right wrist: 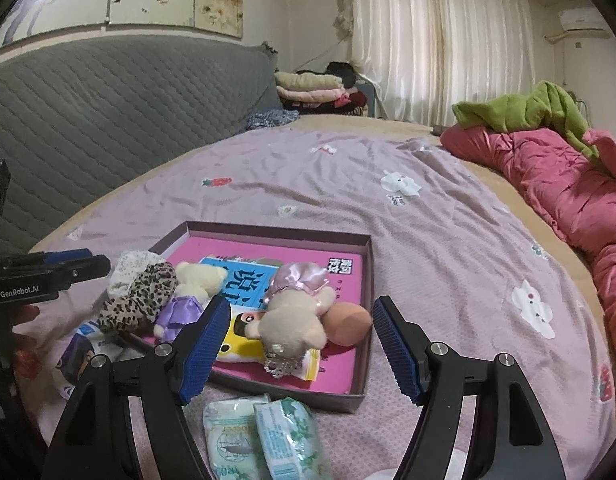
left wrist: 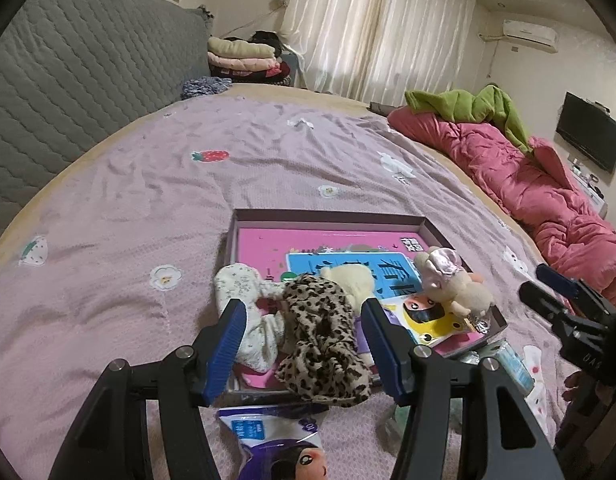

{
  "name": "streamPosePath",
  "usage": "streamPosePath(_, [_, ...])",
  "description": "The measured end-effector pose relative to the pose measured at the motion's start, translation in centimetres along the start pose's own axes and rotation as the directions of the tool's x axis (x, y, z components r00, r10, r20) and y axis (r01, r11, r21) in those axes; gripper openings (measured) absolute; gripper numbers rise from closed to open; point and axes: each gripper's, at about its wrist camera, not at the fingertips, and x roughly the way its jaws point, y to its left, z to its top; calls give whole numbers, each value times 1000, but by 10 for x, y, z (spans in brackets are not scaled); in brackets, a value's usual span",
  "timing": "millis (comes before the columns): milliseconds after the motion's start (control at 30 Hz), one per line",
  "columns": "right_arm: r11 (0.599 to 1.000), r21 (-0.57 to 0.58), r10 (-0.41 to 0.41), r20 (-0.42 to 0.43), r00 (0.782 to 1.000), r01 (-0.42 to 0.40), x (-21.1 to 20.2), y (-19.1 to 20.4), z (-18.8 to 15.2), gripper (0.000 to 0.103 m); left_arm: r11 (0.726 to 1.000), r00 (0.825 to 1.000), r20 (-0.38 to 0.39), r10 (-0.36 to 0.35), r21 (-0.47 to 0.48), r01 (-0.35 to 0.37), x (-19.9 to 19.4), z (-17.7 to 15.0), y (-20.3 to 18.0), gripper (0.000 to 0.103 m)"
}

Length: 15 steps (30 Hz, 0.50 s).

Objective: Organize soft objects
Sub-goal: 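Open both tools and withdraw them from the box, then move both tools toward the purple cartoon wipe pack and the tissue packs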

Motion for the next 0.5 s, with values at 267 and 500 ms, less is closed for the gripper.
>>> streamPosePath(267, [998,56,35,0,999,-35,-9,-5,-3,75,1000,1000,-3,13,-27,-13,-7,-6,8,59])
streamPosePath(500, [999,20,42,-16,999,-41,-15,6,-10,75,1000,1000,-9,11,-27,-11,-15,-13,5,60])
